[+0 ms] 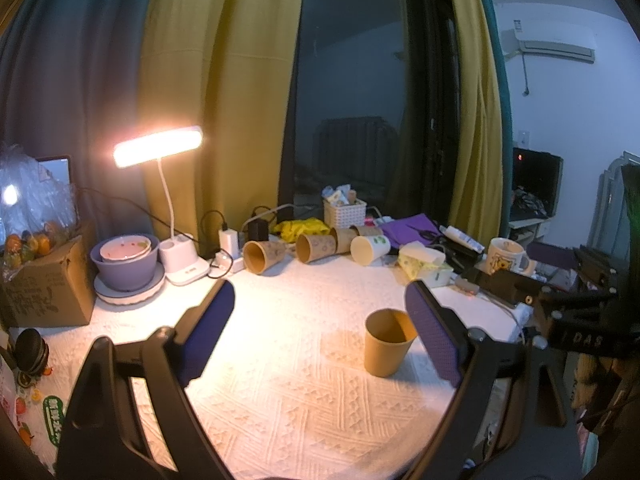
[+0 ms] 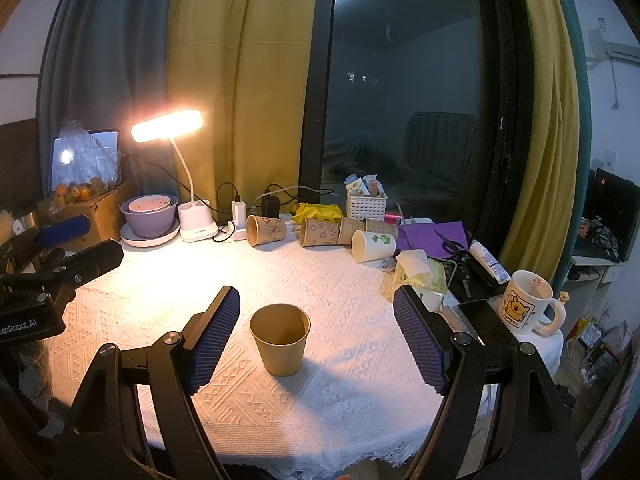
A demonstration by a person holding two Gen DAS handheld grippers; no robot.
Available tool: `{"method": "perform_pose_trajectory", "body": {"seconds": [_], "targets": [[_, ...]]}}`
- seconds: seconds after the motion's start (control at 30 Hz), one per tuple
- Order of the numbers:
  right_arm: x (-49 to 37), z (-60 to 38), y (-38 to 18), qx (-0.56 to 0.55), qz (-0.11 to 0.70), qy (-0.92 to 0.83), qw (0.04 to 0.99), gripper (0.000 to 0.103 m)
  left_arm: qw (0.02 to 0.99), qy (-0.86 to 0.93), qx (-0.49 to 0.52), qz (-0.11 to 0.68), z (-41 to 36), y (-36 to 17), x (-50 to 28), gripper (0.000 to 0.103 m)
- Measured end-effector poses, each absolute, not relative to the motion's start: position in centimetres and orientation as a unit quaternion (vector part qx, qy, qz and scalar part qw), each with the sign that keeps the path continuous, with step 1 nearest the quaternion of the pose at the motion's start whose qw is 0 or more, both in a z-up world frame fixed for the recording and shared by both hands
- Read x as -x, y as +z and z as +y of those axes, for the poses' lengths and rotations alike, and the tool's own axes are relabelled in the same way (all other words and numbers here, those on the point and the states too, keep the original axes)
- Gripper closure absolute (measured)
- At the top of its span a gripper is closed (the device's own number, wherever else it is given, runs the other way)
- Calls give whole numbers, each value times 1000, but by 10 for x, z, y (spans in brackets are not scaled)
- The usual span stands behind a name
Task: Flip cup upright
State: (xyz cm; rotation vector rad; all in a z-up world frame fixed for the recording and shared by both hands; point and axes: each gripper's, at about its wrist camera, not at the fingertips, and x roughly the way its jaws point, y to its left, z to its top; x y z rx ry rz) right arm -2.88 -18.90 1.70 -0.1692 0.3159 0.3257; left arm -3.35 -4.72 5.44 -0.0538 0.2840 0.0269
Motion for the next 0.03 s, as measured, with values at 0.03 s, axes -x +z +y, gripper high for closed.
{"method": "perform_pose_trajectory", "body": {"seconds": [0.03], "targets": [[29, -188, 18, 84, 156, 162, 971, 21, 989, 6, 30, 142, -46, 54, 32, 15]]}}
